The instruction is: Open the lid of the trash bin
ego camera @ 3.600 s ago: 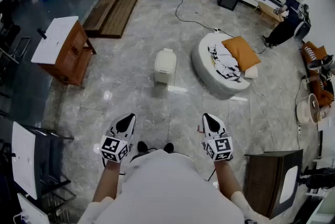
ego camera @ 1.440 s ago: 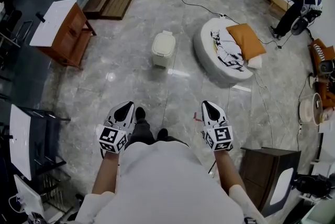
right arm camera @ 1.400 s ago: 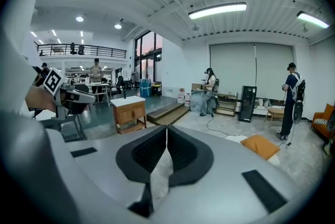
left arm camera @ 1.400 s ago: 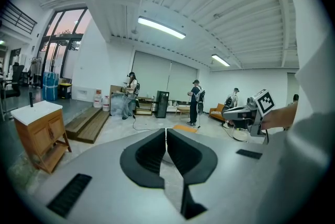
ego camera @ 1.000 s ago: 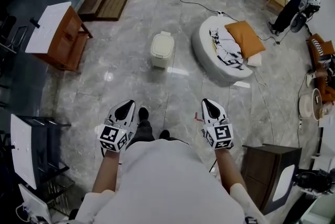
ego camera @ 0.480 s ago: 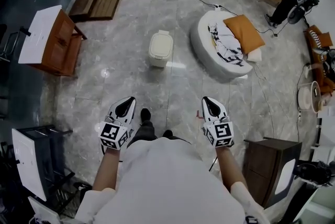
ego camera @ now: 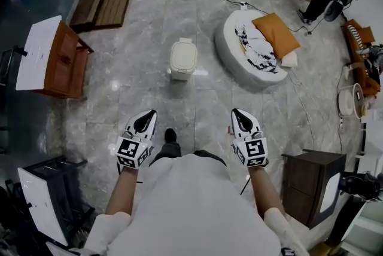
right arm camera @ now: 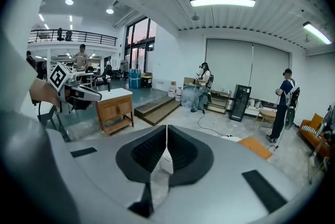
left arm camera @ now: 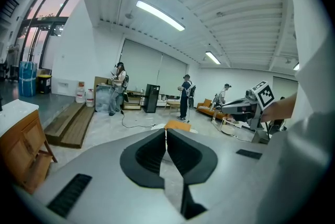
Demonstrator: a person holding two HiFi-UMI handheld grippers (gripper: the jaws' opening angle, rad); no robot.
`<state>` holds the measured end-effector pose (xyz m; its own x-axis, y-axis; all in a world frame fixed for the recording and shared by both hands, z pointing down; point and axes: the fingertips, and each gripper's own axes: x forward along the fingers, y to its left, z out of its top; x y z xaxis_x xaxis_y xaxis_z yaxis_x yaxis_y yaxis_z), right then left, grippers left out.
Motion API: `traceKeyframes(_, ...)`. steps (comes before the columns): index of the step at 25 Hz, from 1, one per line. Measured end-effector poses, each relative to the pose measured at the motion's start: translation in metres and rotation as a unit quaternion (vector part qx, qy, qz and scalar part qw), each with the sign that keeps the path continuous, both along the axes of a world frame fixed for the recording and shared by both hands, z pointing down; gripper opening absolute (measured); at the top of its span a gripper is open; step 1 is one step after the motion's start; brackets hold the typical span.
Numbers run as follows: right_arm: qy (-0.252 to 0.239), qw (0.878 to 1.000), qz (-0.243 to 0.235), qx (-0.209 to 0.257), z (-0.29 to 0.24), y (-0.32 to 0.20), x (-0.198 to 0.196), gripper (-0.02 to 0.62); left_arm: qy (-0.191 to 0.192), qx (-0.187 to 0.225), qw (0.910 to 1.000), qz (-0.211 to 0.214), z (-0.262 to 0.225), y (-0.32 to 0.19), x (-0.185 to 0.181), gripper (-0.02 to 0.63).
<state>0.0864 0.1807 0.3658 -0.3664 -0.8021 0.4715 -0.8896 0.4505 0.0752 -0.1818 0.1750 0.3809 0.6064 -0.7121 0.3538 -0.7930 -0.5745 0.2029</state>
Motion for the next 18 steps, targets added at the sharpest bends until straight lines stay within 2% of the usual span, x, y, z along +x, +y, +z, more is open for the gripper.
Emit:
traceKeyframes(7,0.005,1.0,0.03,-0.005,0.002,-0.014,-0.01,0.031,0.004,0.001,0.9996,0.028,0.006,-0.03,-0.014,0.023)
traceKeyframes(18,0.012,0.999,0.039,-0.008,0.002,-0.033,-0.02,0.031,0.015,0.0,0.9991,0.04,0.007,-0.058,-0.019,0.023)
